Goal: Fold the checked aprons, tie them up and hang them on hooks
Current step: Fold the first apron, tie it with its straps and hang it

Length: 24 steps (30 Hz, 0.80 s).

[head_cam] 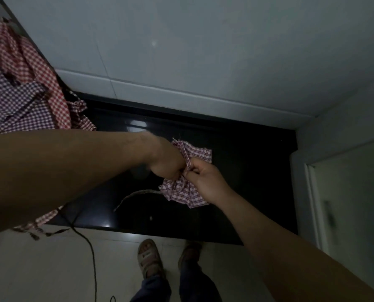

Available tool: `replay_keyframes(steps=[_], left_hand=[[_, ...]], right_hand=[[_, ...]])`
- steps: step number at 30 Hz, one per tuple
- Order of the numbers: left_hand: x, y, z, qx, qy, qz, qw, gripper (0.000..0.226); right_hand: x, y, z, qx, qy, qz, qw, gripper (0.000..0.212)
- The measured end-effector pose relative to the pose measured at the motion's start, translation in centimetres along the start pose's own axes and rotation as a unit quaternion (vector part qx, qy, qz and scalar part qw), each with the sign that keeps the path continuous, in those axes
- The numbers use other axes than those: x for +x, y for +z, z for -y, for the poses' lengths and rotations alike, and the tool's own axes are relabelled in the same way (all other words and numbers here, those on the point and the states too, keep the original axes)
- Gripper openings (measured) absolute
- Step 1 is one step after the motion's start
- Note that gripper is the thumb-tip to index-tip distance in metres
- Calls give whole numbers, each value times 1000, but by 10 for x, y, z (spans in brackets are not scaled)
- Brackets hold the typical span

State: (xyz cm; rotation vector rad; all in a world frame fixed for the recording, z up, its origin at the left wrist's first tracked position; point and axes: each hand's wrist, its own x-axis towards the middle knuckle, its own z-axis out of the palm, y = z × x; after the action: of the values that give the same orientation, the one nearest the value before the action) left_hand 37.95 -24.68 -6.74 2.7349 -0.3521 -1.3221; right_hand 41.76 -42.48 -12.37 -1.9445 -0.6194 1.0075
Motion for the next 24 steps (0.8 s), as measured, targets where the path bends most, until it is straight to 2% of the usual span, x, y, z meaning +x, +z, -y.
replay_keyframes(steps=[3,5,7,9,11,14,17,24], left_hand=[[0,11,2,23,-29,-112,993,40],[2,28,6,-25,-52,-192,980,39],[2,41,7,-33,-80,-236,968,33],[2,49,10,12,-110,-267,957,30],[5,52,11,40,-139,-276,950,34],[9,55,11,-69,-182,-251,948,45],[14,64,12,-119,-196,-229,946,44],[18,79,22,-106,-257,-229,933,38]], right_hand=[[0,0,1,10,-2,-5,1000,12],[0,2,0,14,-1,-10,1000,8],[1,2,-2,6,-5,-18,1000,8],[1,4,-5,-5,-16,-19,1000,10],[-1,7,-8,-36,-42,-23,998,15],[-6,11,-9,-102,-101,-38,989,23],[-12,13,-14,-151,-148,-50,976,23],[-23,16,-31,-216,-197,-56,955,21]])
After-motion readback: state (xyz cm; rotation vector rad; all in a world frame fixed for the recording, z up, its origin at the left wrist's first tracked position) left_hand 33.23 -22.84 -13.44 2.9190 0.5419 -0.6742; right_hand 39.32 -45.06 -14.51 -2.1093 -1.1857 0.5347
